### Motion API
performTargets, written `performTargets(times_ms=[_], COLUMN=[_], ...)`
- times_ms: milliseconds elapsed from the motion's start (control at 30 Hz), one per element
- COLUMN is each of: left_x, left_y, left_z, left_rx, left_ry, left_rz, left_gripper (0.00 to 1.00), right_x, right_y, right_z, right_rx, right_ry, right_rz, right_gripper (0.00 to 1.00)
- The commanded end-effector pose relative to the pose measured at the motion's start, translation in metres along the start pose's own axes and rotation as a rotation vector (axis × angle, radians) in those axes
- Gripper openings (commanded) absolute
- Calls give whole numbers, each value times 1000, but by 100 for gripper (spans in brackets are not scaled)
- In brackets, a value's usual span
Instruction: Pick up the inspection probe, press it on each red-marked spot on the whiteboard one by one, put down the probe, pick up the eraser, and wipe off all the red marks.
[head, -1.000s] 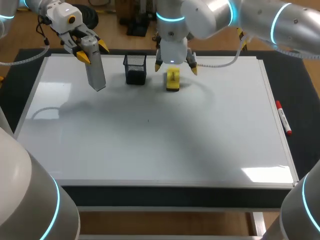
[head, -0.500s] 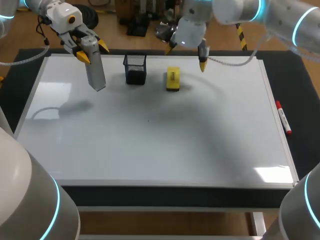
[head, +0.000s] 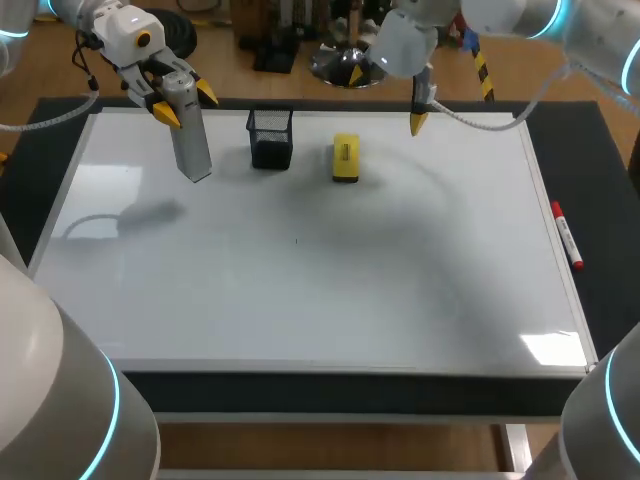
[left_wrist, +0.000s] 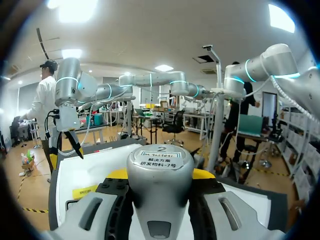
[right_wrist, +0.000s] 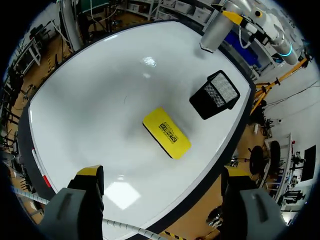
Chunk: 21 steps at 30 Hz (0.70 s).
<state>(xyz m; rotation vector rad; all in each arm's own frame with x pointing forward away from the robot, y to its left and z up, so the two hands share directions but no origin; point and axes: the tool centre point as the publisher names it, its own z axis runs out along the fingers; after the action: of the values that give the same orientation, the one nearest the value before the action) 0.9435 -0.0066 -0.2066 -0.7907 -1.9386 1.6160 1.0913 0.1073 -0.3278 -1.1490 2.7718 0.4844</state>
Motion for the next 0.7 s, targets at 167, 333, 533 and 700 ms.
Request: performTargets(times_ms=[167, 333, 533, 700], left_x=[-4, -4, -4, -4], left_y=[2, 2, 2, 2], left_z=[-7, -7, -7, -7], left_rx=[10, 10, 10, 10], left_ry=[16, 16, 16, 16], left_rz=[0, 0, 0, 0], left_gripper=[0, 0, 0, 0], right_x=[14, 18, 18, 18], right_y=[3, 4, 4, 4], right_z=[-21, -27, -27, -27], right_rx=[-4, -6, -6, -6], right_ry=[-63, -72, -72, -72], right_rz=[62, 113, 113, 113], right_gripper=[100, 100, 100, 100])
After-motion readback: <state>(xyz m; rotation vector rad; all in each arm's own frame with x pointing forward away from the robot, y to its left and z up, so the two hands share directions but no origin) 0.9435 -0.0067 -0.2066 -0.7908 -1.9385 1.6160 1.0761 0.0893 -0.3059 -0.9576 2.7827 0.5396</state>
